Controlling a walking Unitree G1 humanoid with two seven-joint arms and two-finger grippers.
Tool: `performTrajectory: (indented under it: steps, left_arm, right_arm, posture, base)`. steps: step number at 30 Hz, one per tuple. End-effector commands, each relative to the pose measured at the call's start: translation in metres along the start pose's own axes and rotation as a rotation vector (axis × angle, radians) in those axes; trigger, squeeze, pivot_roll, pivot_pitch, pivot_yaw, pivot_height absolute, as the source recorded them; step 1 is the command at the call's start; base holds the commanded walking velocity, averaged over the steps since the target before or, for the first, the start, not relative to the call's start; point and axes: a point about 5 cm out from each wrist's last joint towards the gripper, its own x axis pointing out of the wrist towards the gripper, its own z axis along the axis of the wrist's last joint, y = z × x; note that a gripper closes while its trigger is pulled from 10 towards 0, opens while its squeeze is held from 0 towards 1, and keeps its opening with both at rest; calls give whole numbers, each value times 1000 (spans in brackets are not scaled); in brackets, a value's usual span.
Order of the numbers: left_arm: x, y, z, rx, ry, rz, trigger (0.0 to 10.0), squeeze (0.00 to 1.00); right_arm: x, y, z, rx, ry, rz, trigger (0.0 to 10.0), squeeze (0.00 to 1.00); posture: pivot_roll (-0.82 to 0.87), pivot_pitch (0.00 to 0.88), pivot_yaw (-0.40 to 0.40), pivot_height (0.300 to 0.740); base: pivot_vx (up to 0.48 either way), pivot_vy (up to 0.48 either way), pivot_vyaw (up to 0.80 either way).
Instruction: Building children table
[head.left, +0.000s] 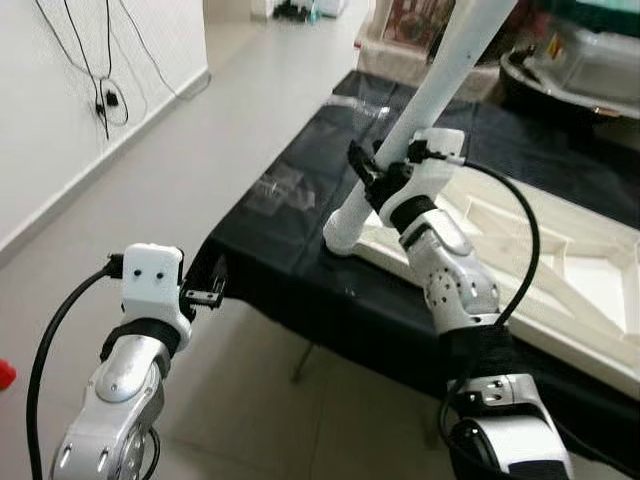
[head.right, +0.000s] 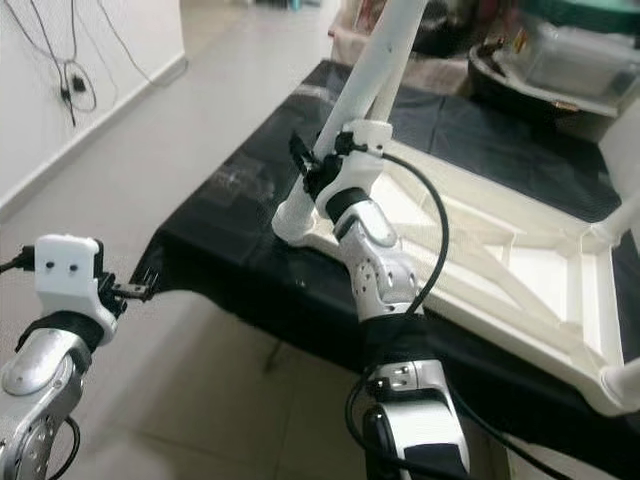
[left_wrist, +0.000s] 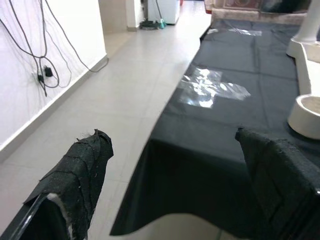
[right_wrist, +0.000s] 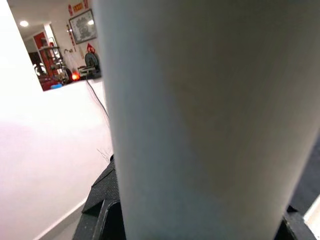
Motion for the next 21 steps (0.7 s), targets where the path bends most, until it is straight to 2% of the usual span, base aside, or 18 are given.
performTrajectory:
  steps: [1, 10, 21]
  left_arm:
    - [1, 2, -4, 12, 13, 9, 10000, 0]
    - [3, 2, -3, 24, -1, 18, 10000, 0]
    - [4, 0, -4, 18, 0, 5, 10000, 0]
  right_arm:
    - [3, 2, 5, -8, -24, 2, 10000, 0]
    - [12, 5, 19, -1, -90, -8, 10000, 0]
    - [11, 2, 15, -2, -92, -21, 10000, 0]
  posture:
    - [244, 121, -125, 740]
    - [248, 126, -124, 740]
    - [247, 131, -120, 740]
  base:
    - [289, 0, 0]
    - [307, 0, 0]
    - [309, 0, 0]
